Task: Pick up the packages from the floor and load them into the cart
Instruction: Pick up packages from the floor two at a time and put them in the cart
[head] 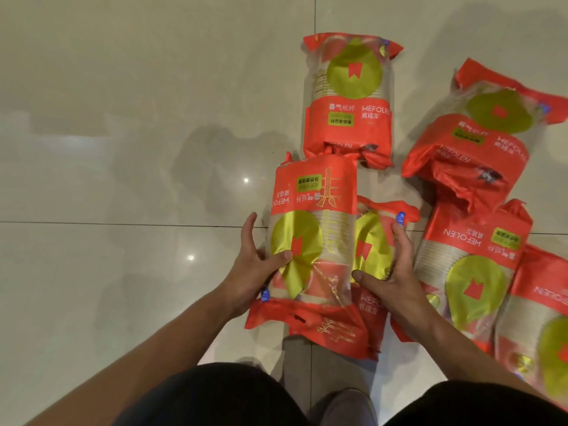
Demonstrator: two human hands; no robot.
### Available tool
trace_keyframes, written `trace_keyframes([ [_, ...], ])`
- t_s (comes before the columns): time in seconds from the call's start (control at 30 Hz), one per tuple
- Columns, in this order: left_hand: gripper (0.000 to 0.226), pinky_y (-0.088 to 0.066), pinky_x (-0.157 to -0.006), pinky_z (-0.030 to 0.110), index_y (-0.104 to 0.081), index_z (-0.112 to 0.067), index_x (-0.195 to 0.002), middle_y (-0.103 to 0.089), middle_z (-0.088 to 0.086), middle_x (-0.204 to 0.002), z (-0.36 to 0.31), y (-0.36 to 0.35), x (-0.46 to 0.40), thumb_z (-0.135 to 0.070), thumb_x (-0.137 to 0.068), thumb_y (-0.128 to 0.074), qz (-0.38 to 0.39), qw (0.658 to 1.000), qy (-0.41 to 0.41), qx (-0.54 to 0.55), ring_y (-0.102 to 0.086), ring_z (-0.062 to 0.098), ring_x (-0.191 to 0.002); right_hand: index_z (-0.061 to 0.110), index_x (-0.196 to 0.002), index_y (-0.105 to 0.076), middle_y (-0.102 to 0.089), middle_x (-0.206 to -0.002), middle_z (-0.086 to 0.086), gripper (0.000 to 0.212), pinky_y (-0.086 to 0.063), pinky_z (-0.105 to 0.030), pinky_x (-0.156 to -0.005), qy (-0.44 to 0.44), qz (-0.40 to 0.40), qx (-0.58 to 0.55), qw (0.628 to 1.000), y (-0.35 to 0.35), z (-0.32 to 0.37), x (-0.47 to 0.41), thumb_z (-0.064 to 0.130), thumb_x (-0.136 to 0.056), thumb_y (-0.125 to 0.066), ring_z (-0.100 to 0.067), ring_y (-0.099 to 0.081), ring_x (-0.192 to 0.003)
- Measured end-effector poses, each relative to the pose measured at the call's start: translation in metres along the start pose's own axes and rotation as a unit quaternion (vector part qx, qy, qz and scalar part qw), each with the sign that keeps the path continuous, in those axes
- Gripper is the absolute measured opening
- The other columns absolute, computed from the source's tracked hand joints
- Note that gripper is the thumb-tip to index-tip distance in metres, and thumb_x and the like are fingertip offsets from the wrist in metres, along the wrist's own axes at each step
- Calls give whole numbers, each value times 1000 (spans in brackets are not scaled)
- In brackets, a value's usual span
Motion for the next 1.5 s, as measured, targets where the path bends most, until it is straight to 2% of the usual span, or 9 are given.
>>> trace_keyframes([
  [0.17,79,-62,-73,39,-16,-52,-146,-67,9,-129,-21,15,3,-11,-97,-62,36,996,-37,-72,-75,32,-101,44,-152,-23,-32,-136,48,103,-48,-20,-102,-7,13,2,1000,-2,4,2,-2,-79,-80,16,-42,-129],
  [0.47,86,-58,-91,57,-22,-47,-149,-51,3,-143,-53,68,22,-20,-86,-74,-27,972,-124,-200,-66,29,-119,46,-152,-21,-27,-153,26,100,-27,-39,-120,32,-5,75,997,-3,27,-1,14,-80,-82,-2,-25,-145],
  [0.6,82,-60,-90,48,-24,-37,-150,-51,6,-142,-76,68,38,-7,-90,-71,-33,966,-156,-206,-66,26,-118,39,-154,-24,-25,-141,52,93,-27,-41,-123,60,-7,51,997,9,57,-4,9,-83,-78,10,-26,-143],
  [0.7,81,-61,-82,35,-24,-33,-151,-54,6,-138,-109,56,64,-2,-91,-67,-44,962,-177,-203,-68,23,-114,40,-153,-25,-30,-153,32,89,-31,-44,-121,80,-7,36,996,25,100,9,9,-86,-76,2,-31,-145],
  [0.9,80,-61,-82,36,-27,-37,-151,-45,11,-149,-217,-2,184,-7,-90,-70,-46,951,-234,-195,-63,29,-123,38,-154,-27,-33,-149,32,90,-43,-19,-108,111,-48,5,993,70,246,88,7,-86,-76,12,-39,-135],
  [1.1,78,-62,-85,41,-29,-38,-150,-46,10,-147,-362,-74,388,-10,-91,-71,-58,945,-258,-191,-63,28,-121,44,-150,-30,-34,-156,20,87,-38,-53,-115,121,-61,-6,991,135,444,234,24,-79,-76,-10,-39,-143],
  [1.3,79,-62,-86,44,-32,-42,-147,-50,10,-143,-511,-155,585,-17,-85,-74,-64,935,-298,-180,-65,27,-117,40,-149,-32,-33,-148,35,87,-36,-48,-117,155,-96,12,983,214,648,379,30,-75,-76,-4,-38,-141],
  [1.4,83,-57,-95,37,-32,-35,-149,-52,4,-143,-571,-190,645,-17,-78,-72,-65,918,-341,-191,-63,16,-119,51,-146,-33,-40,-151,22,87,-41,-51,-113,163,-109,-1,981,246,721,425,34,-73,-79,-11,-45,-138],
  [1.5,84,-51,-105,45,-34,-35,-148,-50,1,-147,-615,-223,680,-10,-80,-77,-34,902,-385,-191,-58,20,-128,47,-147,-32,-39,-150,22,85,-39,-49,-115,216,-124,9,968,270,780,460,27,-80,-81,-7,-42,-139],
])
Point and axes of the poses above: each hand's wrist, its own x-axis away from the middle knuckle, its own y-axis out of the back of the hand, z = x × y, the point moved 7 cm from there along -x, towards the middle knuckle
